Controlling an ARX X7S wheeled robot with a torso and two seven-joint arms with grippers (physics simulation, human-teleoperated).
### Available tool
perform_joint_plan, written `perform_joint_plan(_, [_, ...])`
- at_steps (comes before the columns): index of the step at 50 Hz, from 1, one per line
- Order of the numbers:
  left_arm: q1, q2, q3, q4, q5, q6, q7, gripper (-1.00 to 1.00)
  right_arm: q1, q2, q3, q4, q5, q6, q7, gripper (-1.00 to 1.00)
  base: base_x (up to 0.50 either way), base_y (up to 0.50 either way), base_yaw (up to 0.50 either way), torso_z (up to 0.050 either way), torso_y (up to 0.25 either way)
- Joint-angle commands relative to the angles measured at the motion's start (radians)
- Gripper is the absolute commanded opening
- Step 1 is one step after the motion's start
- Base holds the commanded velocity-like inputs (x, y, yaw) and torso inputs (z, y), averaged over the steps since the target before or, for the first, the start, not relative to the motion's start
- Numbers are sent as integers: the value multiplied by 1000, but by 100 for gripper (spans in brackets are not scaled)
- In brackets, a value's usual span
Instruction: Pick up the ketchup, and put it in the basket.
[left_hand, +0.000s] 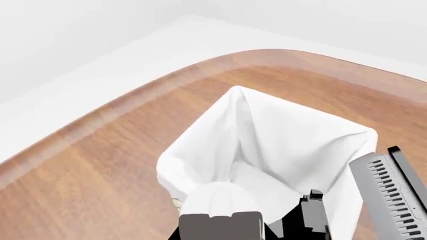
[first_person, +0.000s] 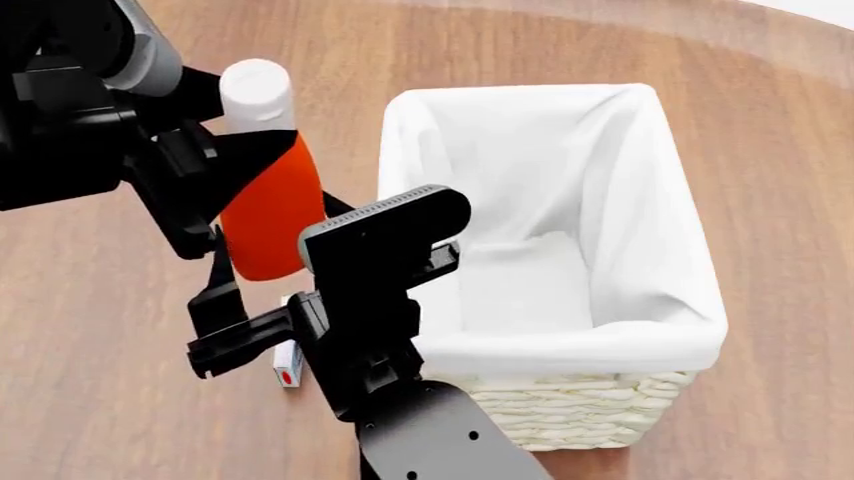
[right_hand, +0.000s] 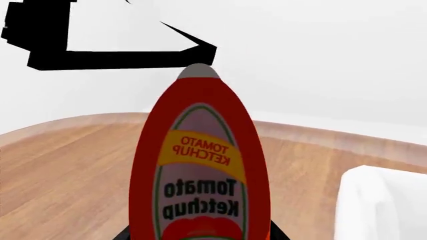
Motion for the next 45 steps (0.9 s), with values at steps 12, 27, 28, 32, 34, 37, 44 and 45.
perform_joint_plan(12, [10,17,-19,34,-17,5,61,-100,1,-13,-4,-12,-12,-23,-20,-100,0,0,0,0,1])
perform_joint_plan(27, [7,14,-18,26,-17,5,59,100,9,0,-11,-32,1,-19,-8,-100,0,0,0,0,0])
perform_joint_plan(28, [6,15,-18,22,-16,5,58,100,10,1,-11,-32,2,-20,-7,-100,0,0,0,0,0])
perform_joint_plan(32, [6,13,-23,23,-18,5,53,100,13,6,-10,-38,6,-17,-2,-100,0,0,0,0,3])
perform_joint_plan(34, [7,9,-27,28,-24,5,54,100,15,11,-7,-48,11,-11,4,-100,0,0,0,0,0])
perform_joint_plan(37, [6,3,-34,36,-30,-3,44,100,19,20,6,-53,18,-13,10,-100,0,0,0,0,0])
perform_joint_plan(44, [4,-14,-53,44,-41,-10,31,100,25,45,31,-77,38,-4,27,-100,0,0,0,0,0])
perform_joint_plan(45, [6,-19,-57,46,-41,-7,28,100,28,49,36,-76,38,-3,29,-100,0,0,0,0,0])
